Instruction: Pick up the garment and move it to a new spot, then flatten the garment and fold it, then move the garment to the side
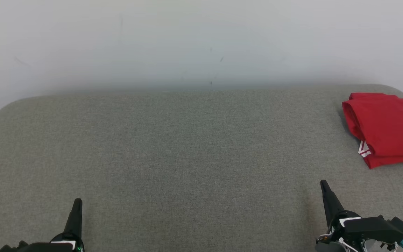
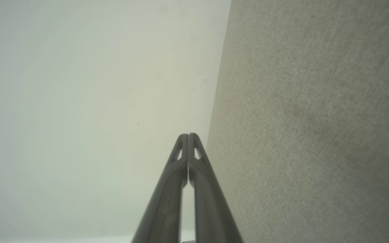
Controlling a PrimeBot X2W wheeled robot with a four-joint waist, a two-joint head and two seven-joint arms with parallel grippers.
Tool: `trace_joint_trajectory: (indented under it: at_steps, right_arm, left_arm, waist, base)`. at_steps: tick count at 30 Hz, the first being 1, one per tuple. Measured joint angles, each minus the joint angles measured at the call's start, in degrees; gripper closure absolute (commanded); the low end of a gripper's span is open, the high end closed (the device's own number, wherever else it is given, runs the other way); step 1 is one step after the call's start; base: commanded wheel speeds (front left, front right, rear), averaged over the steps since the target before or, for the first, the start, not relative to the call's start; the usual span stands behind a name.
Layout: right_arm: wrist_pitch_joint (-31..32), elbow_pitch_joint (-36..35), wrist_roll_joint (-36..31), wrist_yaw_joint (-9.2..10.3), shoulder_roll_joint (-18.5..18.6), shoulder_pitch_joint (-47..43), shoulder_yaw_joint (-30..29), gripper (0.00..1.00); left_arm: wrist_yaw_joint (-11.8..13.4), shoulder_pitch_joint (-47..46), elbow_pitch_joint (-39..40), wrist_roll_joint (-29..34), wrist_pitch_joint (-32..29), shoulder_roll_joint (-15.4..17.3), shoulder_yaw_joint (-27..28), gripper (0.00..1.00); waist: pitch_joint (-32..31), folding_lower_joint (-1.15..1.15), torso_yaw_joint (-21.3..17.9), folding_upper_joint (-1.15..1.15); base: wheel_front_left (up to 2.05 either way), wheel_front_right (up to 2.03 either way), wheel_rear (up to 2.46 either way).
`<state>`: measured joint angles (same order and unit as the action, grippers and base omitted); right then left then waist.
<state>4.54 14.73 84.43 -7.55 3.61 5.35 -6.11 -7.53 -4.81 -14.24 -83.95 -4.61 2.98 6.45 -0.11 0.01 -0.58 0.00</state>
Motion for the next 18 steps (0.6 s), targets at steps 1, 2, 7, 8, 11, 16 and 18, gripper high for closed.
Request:
trace_joint_trajectory:
  at_steps: [1, 2, 7, 8, 11, 16, 18]
  right_arm:
    - [0.1, 0.0, 0.5, 0.0, -0.1, 0.0, 0.0, 1.0]
    - [0.1, -0.1, 1.0, 0.0, -0.1, 0.0, 0.0, 1.0]
    - [0.7, -0.2, 2.8, 0.0, -0.2, 0.3, -0.2, 1.0]
    - [0.8, -0.3, 3.1, 0.0, -0.3, 0.4, -0.2, 1.0]
    - [1.1, -0.3, 4.5, 0.0, -0.4, 0.5, -0.2, 1.0]
    - [1.6, -0.5, 6.1, 0.0, -0.5, 0.6, -0.3, 1.0]
    - [1.9, -0.6, 7.2, 0.0, -0.6, 0.6, -0.4, 1.0]
  left_arm:
    - [0.0, 0.0, 0.0, -0.5, 0.0, 0.0, 0.0, 1.0]
    - [0.0, -0.1, 0.0, -0.9, -0.1, 0.0, 0.0, 1.0]
    - [0.0, -0.3, 0.0, -2.8, -0.6, 0.0, 0.0, 1.0]
    - [0.0, -0.3, 0.0, -3.3, -0.7, 0.0, 0.0, 1.0]
    - [0.0, -0.6, 0.0, -4.6, -1.1, 0.0, 0.0, 1.0]
    - [0.0, -1.0, 0.1, -6.4, -1.5, 0.0, 0.0, 1.0]
    - [0.0, -1.1, 0.1, -7.8, -1.8, 0.0, 0.0, 1.0]
  waist:
    - [0.0, 0.0, 0.0, 0.0]
    - [0.0, 0.0, 0.1, 0.0]
    - [0.1, 0.0, 0.2, 0.0]
    - [0.1, 0.0, 0.2, 0.0]
    - [0.2, 0.0, 0.3, 0.0]
    - [0.2, 0.0, 0.5, 0.0]
    - [0.3, 0.0, 0.5, 0.0]
  base:
    - [0.0, 0.0, 0.0]
    - [0.0, 0.0, 0.0]
    - [0.0, 0.0, 0.0]
    - [0.0, 0.0, 0.0]
    - [0.0, 0.0, 0.0]
    - [0.0, 0.0, 0.0]
    - [0.0, 0.0, 0.0]
